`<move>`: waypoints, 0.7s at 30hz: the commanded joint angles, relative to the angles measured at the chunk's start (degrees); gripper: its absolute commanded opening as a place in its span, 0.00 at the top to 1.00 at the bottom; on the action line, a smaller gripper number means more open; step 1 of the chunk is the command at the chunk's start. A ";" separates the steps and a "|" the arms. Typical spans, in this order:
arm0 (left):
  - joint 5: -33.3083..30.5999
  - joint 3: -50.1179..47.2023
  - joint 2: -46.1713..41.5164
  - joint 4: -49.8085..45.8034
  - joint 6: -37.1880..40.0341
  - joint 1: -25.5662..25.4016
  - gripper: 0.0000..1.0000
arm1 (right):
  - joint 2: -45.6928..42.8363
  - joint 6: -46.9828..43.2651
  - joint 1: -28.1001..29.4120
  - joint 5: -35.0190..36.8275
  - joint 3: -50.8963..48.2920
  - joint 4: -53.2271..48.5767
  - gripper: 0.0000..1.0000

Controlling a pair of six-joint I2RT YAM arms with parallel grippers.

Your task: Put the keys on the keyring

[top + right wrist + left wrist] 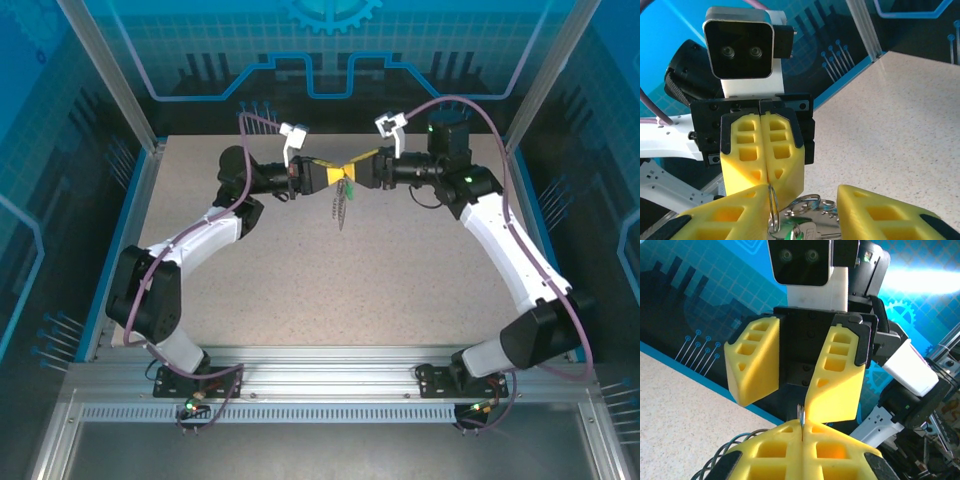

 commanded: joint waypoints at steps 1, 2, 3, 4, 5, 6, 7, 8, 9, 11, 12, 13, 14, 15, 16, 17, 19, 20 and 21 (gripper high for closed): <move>-2.09 -0.34 0.23 6.39 -2.21 -0.18 1.00 | -5.55 5.23 -1.69 5.50 -4.83 7.31 0.57; -2.35 -0.29 0.25 6.93 -2.67 -0.18 1.00 | -6.68 5.55 -1.58 7.24 -6.50 8.01 0.57; -2.70 -0.33 0.25 7.71 -3.25 -0.15 1.00 | -8.03 5.93 -1.43 9.72 -8.59 8.89 0.57; -2.97 -0.34 0.22 8.20 -3.85 -0.18 1.00 | -9.52 6.21 -1.08 12.51 -10.84 9.75 0.57; -3.16 -0.25 0.24 8.51 -4.13 -0.19 1.00 | -10.90 6.49 -0.58 14.95 -12.88 10.62 0.57; -3.41 -0.16 0.16 8.89 -4.45 -0.18 1.00 | -12.44 6.65 0.01 17.42 -15.13 11.85 0.56; -3.65 -0.09 0.09 9.04 -4.69 -0.19 1.00 | -13.83 6.71 0.75 19.69 -17.47 12.68 0.55; -3.80 -0.07 0.00 9.17 -4.85 -0.19 1.00 | -14.89 6.66 1.46 21.65 -19.06 13.26 0.54; -3.87 -0.07 -0.10 9.26 -4.96 -0.12 1.00 | -16.10 6.59 2.34 23.50 -20.88 13.97 0.54; -3.96 0.01 -0.39 9.31 -5.21 -0.19 1.00 | -17.80 6.10 4.37 26.65 -23.48 14.93 0.53; -3.99 0.02 -0.37 9.44 -5.27 -0.17 1.00 | -18.60 5.61 5.64 28.60 -24.59 15.14 0.53; -4.05 0.02 -0.50 9.40 -5.38 -0.19 1.00 | -19.12 5.15 6.85 30.26 -25.42 15.35 0.52; -4.05 -0.03 -0.55 9.41 -5.36 -0.17 1.00 | -19.49 4.79 7.88 31.48 -25.94 15.64 0.51; -4.05 0.02 -0.68 9.40 -5.43 -0.19 1.00 | -19.80 4.39 9.00 32.78 -26.34 15.91 0.51; -4.05 -0.07 -0.72 9.31 -5.41 -0.19 1.00 | -19.97 3.93 10.00 33.91 -26.54 16.09 0.51; -4.05 -0.12 -0.81 9.31 -5.34 -0.19 1.00 | -19.99 3.62 10.72 34.55 -26.55 16.24 0.51; -4.14 -0.24 -0.90 9.31 -5.32 -0.19 1.00 | -19.82 2.94 11.91 35.69 -26.14 16.28 0.51; -4.14 -0.25 -0.92 9.38 -5.29 -0.19 1.00 | -19.68 2.64 12.44 36.07 -25.84 16.29 0.50; -4.14 -0.29 -0.98 9.35 -5.35 -0.19 1.00 | -19.48 2.26 12.90 36.29 -25.49 16.29 0.50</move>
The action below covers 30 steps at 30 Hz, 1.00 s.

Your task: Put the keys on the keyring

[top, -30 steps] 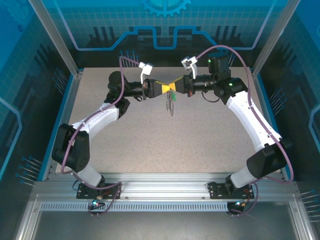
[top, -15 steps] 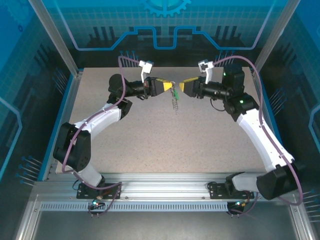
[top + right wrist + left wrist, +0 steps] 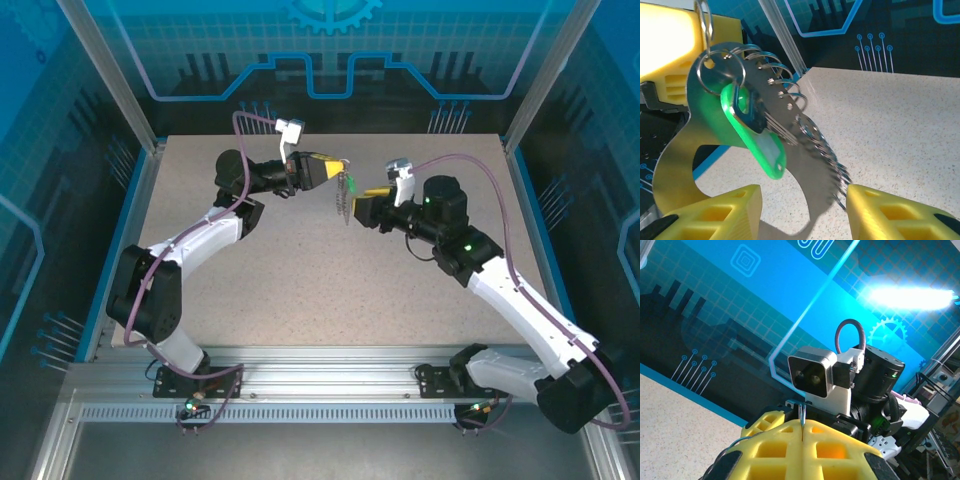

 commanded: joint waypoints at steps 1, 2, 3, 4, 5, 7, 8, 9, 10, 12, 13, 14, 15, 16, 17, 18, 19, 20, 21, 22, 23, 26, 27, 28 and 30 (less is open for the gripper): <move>-1.01 -0.33 -1.09 3.35 -0.75 -0.06 1.00 | -0.68 -2.21 1.51 4.22 1.33 2.54 0.50; -1.01 -0.29 -1.10 3.34 -0.79 -0.03 1.00 | -0.52 -2.45 1.84 4.55 1.81 2.36 0.50; -1.02 -0.20 -1.09 3.39 -0.77 -0.05 1.00 | -0.31 -2.69 2.02 4.77 2.11 2.34 0.50; -0.95 -0.25 -1.09 3.34 -0.77 -0.02 1.00 | -0.15 -2.87 2.14 4.86 2.47 2.34 0.50; -0.94 -0.25 -1.09 3.34 -0.77 -0.06 1.00 | 0.10 -2.96 2.23 4.95 2.94 2.34 0.50; -0.97 -0.12 -1.05 3.39 -0.78 -0.06 1.00 | 0.59 -3.28 2.43 5.09 3.77 2.34 0.50; -0.90 -0.16 -1.09 3.34 -0.85 -0.06 1.00 | 0.83 -3.40 2.43 5.13 4.12 2.27 0.50; -0.91 -0.16 -1.10 3.34 -0.86 -0.06 1.00 | 1.03 -3.57 2.43 5.13 4.59 2.35 0.50; -0.85 -0.16 -1.09 3.34 -0.82 -0.02 1.00 | 1.34 -3.66 2.43 5.13 4.97 2.33 0.50; -0.84 -0.16 -1.07 3.43 -0.88 -0.06 1.00 | 2.11 -3.89 2.39 5.09 5.87 2.29 0.50; -0.90 -0.16 -1.05 3.43 -0.84 -0.06 1.00 | 2.54 -3.93 2.43 4.92 6.30 2.25 0.50; -0.93 -0.16 -1.02 3.48 -0.80 -0.06 1.00 | 3.12 -3.95 2.49 4.64 6.82 2.12 0.50; -1.01 -0.15 -1.07 3.44 -0.89 -0.06 1.00 | 3.69 -4.01 2.47 4.31 7.30 2.03 0.51; -1.01 -0.07 -1.05 3.49 -0.92 -0.06 1.00 | 4.14 -4.02 2.52 4.08 7.64 1.99 0.51; -1.01 -0.07 -1.03 3.48 -0.90 -0.06 1.00 | 4.53 -4.04 2.60 3.87 7.85 2.07 0.51; -1.11 -0.07 -1.04 3.46 -0.91 -0.06 1.00 | 4.86 -4.07 2.68 3.73 8.03 2.16 0.51; -1.10 -0.07 -1.07 3.43 -0.94 -0.06 1.00 | 5.04 -4.03 2.74 3.64 8.06 2.25 0.52; -1.11 0.01 -1.09 3.45 -0.94 -0.06 1.00 | 5.22 -4.02 2.85 3.49 8.06 2.42 0.53; -1.10 0.02 -1.09 3.44 -0.91 -0.06 1.00 | 5.34 -4.02 2.83 3.33 8.05 2.51 0.54; -1.10 0.00 -1.03 3.46 -0.88 -0.06 1.00 | 5.43 -4.02 2.90 3.21 8.05 2.60 0.55; -1.11 -0.03 -1.10 3.43 -0.88 -0.06 1.00 | 5.52 -4.02 3.02 2.99 8.07 2.65 0.58; -1.32 -0.07 -1.09 3.53 -0.86 -0.08 1.00 | 5.38 -4.28 3.31 2.63 7.80 2.69 0.70; -1.36 -0.07 -1.10 3.59 -0.87 -0.06 1.00 | 5.20 -4.50 3.46 2.38 7.66 2.91 0.75; -1.36 -0.07 -1.07 3.52 -0.81 -0.06 1.00 | 5.18 -4.57 3.52 2.08 7.58 3.06 0.80; -1.52 -0.20 -1.09 3.66 -0.79 -0.05 1.00 | 5.00 -4.81 3.88 1.64 7.52 3.04 0.88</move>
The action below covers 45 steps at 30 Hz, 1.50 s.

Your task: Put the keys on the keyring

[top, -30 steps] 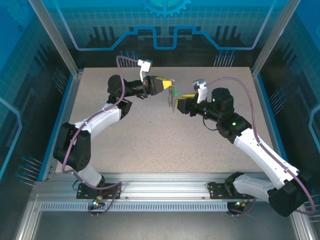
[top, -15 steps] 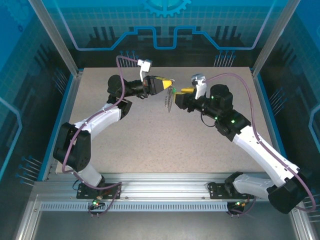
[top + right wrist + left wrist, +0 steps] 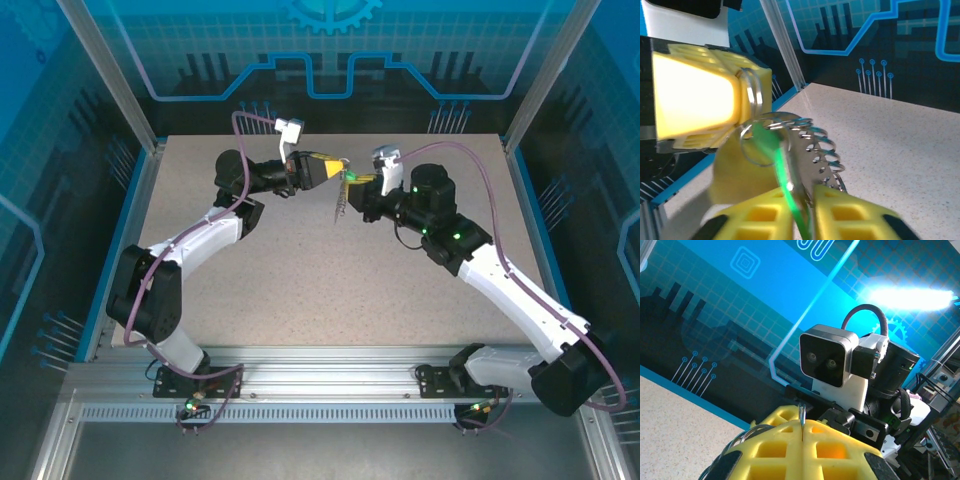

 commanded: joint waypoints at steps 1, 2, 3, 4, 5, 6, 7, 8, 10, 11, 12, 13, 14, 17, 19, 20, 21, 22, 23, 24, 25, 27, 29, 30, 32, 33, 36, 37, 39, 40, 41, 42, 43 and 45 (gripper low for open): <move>-1.39 -0.25 -1.09 3.32 -0.76 -0.06 1.00 | -0.43 -0.78 1.10 -1.37 1.21 1.58 0.92; -1.45 -0.33 -1.09 3.40 -0.73 -0.06 1.00 | -0.40 -0.80 1.24 -1.46 1.25 1.50 0.94; -1.50 -0.34 -1.10 3.42 -0.78 -0.06 1.00 | -0.40 -0.80 1.52 -1.47 1.29 1.49 0.97; -1.58 -0.38 -1.09 3.48 -0.77 -0.06 1.00 | -0.36 -0.78 1.76 -1.53 1.32 1.53 1.00; -1.59 -0.37 -1.15 3.50 -0.77 -0.06 1.00 | -0.20 -0.73 1.98 -1.62 1.37 1.65 1.00; -1.63 -0.42 -1.19 3.55 -0.75 -0.02 1.00 | -0.04 -0.62 2.33 -1.68 1.40 1.80 1.00; -1.67 -0.40 -1.18 3.51 -0.71 -0.04 1.00 | 0.21 -0.62 2.72 -1.79 1.55 1.84 1.00; -1.67 -0.42 -1.26 3.50 -0.78 0.01 1.00 | 0.53 -0.58 3.03 -1.99 1.75 1.95 1.00; -1.67 -0.42 -1.27 3.50 -0.65 -0.06 1.00 | 1.27 -0.70 3.92 -2.42 2.43 1.85 1.00; -1.67 -0.42 -1.27 3.50 -0.63 -0.05 1.00 | 1.72 -0.88 4.32 -2.49 2.76 1.63 1.00; -1.67 -0.49 -1.29 3.50 -0.66 -0.02 1.00 | 2.27 -1.09 4.68 -2.60 3.25 1.26 1.00; -1.67 -0.51 -1.27 3.57 -0.68 -0.06 1.00 | 2.76 -1.36 4.94 -2.76 3.73 0.70 1.00; -1.67 -0.51 -1.27 3.60 -0.69 -0.06 1.00 | 3.04 -1.56 5.06 -2.71 4.17 0.25 1.00; -1.77 -0.69 -1.36 3.60 -0.70 -0.06 1.00 | 3.07 -1.87 5.08 -1.66 4.02 0.12 1.00; -1.76 -0.69 -1.36 3.68 -0.53 -0.05 1.00 | 2.87 -1.89 5.04 -0.80 3.85 0.08 1.00; -1.76 -0.77 -1.29 3.67 -0.55 -0.05 1.00 | 2.77 -1.85 4.97 -0.63 3.81 0.12 1.00; -1.76 -0.76 -1.27 3.80 -0.67 -0.06 1.00 | 2.79 -1.85 4.92 -0.51 3.88 0.08 1.00; -1.76 -0.78 -1.31 3.76 -0.68 -0.06 1.00 | 2.62 -1.90 4.91 -0.33 4.03 -0.12 1.00; -1.76 -0.78 -1.36 3.78 -0.63 -0.06 1.00 | 2.53 -2.01 4.82 -0.03 3.99 -0.33 1.00; -1.76 -0.77 -1.36 3.81 -0.57 -0.03 1.00 | 2.28 -1.89 4.67 0.40 3.92 -0.39 1.00; -1.76 -0.85 -1.44 3.77 -0.57 -0.06 1.00 | 1.96 -1.76 4.50 0.83 3.75 -0.36 1.00; -1.68 -0.86 -1.45 3.76 -0.59 -0.06 1.00 | 1.46 -1.52 4.08 1.72 3.71 -0.83 1.00; -1.59 -0.91 -1.45 3.80 -0.44 -0.01 1.00 | 0.96 -1.43 3.55 2.44 3.89 -1.67 1.00; -1.59 -1.03 -1.45 3.77 -0.47 -0.05 1.00 | 0.62 -1.49 3.20 2.89 4.27 -2.38 1.00; -1.50 -1.13 -1.45 3.76 -0.49 -0.06 1.00 | 0.00 -1.75 2.42 3.10 4.65 -3.37 1.00; -1.41 -1.13 -1.45 3.82 -0.47 -0.06 1.00 | -0.27 -1.89 2.04 3.06 5.07 -3.89 1.00; -1.24 -1.22 -1.34 3.76 -0.44 -0.06 1.00 | -0.44 -2.84 1.13 2.69 6.87 -6.04 1.00; -1.23 -1.21 -1.25 3.79 -0.44 -0.05 1.00 | -0.26 -3.25 0.91 2.46 7.61 -6.73 1.00; -1.15 -1.22 -1.18 3.84 -0.44 -0.04 1.00 | 0.34 -4.01 0.69 1.55 9.24 -8.32 1.00; -1.19 -1.21 -1.20 3.85 -0.44 -0.06 1.00 | 0.69 -4.33 0.61 1.25 9.92 -8.97 1.00; -1.15 -1.21 -1.10 3.85 -0.46 -0.13 1.00 | 1.07 -4.62 0.55 0.84 10.72 -9.58 1.00; -1.15 -1.21 -1.09 3.85 -0.48 -0.10 1.00 | 1.58 -4.81 0.58 0.40 11.42 -10.12 1.00; -1.15 -1.24 -1.09 3.93 -0.47 -0.10 1.00 | 1.99 -4.96 0.60 -0.06 11.97 -10.51 1.00; -1.14 -1.21 -1.09 3.93 -0.49 -0.16 1.00 | 2.87 -5.18 0.54 -0.82 12.90 -11.29 1.00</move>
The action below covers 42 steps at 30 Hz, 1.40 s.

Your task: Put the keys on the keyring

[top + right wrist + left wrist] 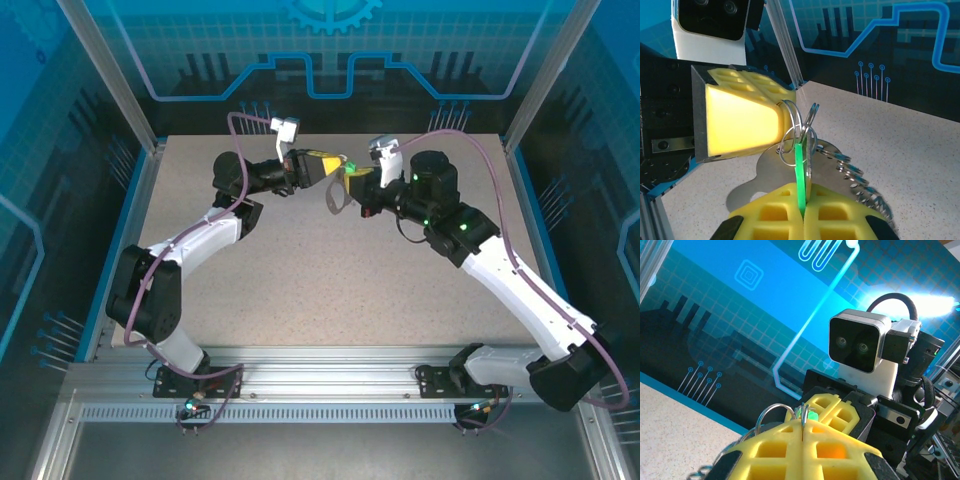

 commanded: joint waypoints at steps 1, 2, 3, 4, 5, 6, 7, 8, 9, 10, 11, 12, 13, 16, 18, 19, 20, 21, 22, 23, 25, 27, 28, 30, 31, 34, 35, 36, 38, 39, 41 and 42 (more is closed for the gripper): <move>0.71 -0.54 -1.05 1.74 -0.44 -0.55 1.00 | 1.27 -1.83 -0.43 -2.80 3.38 -0.78 1.00; 0.71 -0.52 -1.05 1.68 -0.44 -0.57 1.00 | 1.47 -2.06 -0.48 -2.90 3.60 -0.99 1.00; 0.75 -0.57 -1.09 1.60 -0.37 -0.56 1.00 | 1.60 -2.31 -0.43 -2.86 3.78 -1.21 1.00; 0.84 -0.56 -1.18 1.36 -0.26 -0.55 1.00 | 1.66 -2.45 -0.43 -2.69 3.94 -1.50 1.00; 0.89 -0.56 -1.23 1.03 -0.02 -0.56 1.00 | 1.72 -2.71 -0.51 -2.73 4.12 -1.85 1.00; 0.88 -0.61 -1.36 0.84 0.26 -0.59 1.00 | 1.71 -2.89 -0.66 -2.64 4.36 -2.25 1.00; 0.77 -0.69 -1.47 0.50 0.55 -0.58 1.00 | 1.60 -3.11 -0.88 -2.72 4.55 -2.68 1.00; 0.80 -0.76 -1.56 0.04 0.95 -0.58 1.00 | 1.43 -3.32 -1.08 -2.73 4.80 -3.08 1.00; 0.79 -0.78 -1.64 -0.30 1.27 -0.56 1.00 | 1.27 -3.51 -1.36 -2.81 5.05 -3.52 1.00; 0.86 -0.86 -1.67 -0.42 1.40 -0.54 1.00 | 1.10 -3.64 -1.70 -3.05 5.25 -3.91 1.00; 0.89 -0.87 -1.75 -0.57 1.56 -0.62 1.00 | 0.76 -3.82 -2.08 -3.25 5.49 -4.44 1.00; 0.89 -0.96 -1.76 -0.77 1.74 -0.58 1.00 | 0.56 -3.99 -2.48 -3.55 5.63 -4.84 1.00; 0.89 -1.04 -1.75 -0.87 1.85 -0.57 1.00 | 0.23 -4.10 -2.86 -3.81 5.80 -5.23 1.00; 1.05 -1.20 -2.01 -1.99 2.90 -0.60 1.00 | -0.59 -4.43 -4.02 -4.70 6.07 -6.39 1.00; 1.06 -1.21 -2.19 -2.75 3.58 -0.57 1.00 | -0.95 -4.57 -4.54 -5.06 6.16 -6.97 1.00; 1.06 -1.22 -2.19 -2.96 3.78 -0.62 1.00 | -1.18 -4.65 -4.72 -5.23 6.16 -7.13 1.00; 0.96 -1.14 -2.19 -3.29 3.98 -0.60 1.00 | -1.25 -4.65 -4.82 -5.37 6.24 -7.20 1.00; 0.97 -1.14 -2.11 -3.40 4.10 -0.63 1.00 | -1.29 -4.54 -4.90 -5.53 6.25 -7.24 1.00; 0.97 -1.05 -2.04 -3.50 4.20 -0.63 1.00 | -1.16 -4.60 -4.92 -5.78 6.38 -7.33 1.00; 1.01 -0.98 -2.02 -3.59 4.25 -0.63 1.00 | -1.01 -4.57 -4.91 -6.17 6.55 -7.48 1.00; 0.96 -0.87 -2.02 -3.72 4.39 -0.58 1.00 | -0.49 -4.39 -4.91 -6.96 6.85 -7.46 1.00; 0.97 -0.72 -2.02 -3.96 4.41 -0.70 1.00 | 0.20 -4.21 -4.74 -7.75 7.17 -7.51 1.00; 0.97 -0.69 -2.02 -4.02 4.41 -0.72 1.00 | 0.55 -4.21 -4.65 -8.00 7.29 -7.54 1.00; 1.00 -0.57 -2.02 -4.17 4.55 -0.80 1.00 | 1.20 -4.34 -4.18 -8.26 7.67 -7.76 1.00; 0.97 -0.52 -2.02 -4.17 4.59 -0.80 1.00 | 1.53 -4.42 -3.99 -8.34 7.82 -7.92 1.00; 0.95 -0.43 -2.02 -4.29 4.58 -0.89 1.00 | 2.27 -4.90 -3.59 -8.21 7.75 -8.51 1.00; 0.97 -0.43 -2.02 -4.28 4.62 -0.89 1.00 | 2.40 -4.95 -3.66 -8.07 7.53 -8.63 1.00; 0.97 -0.43 -2.09 -4.30 4.58 -0.89 1.00 | 2.49 -5.04 -3.61 -7.83 7.22 -8.80 1.00; 0.97 -0.43 -2.11 -4.39 4.66 -0.87 1.00 | 2.48 -5.42 -3.67 -7.16 6.66 -9.14 1.00; 0.97 -0.43 -2.15 -4.43 4.74 -0.89 1.00 | 2.45 -5.58 -3.81 -6.88 6.44 -9.43 1.00; 0.97 -0.43 -2.19 -4.48 4.83 -0.89 1.00 | 2.09 -5.69 -4.48 -6.58 5.79 -9.69 1.00; 0.93 -0.56 -2.19 -4.43 4.86 -0.89 1.00 | 1.84 -5.60 -4.93 -6.43 5.46 -9.74 1.00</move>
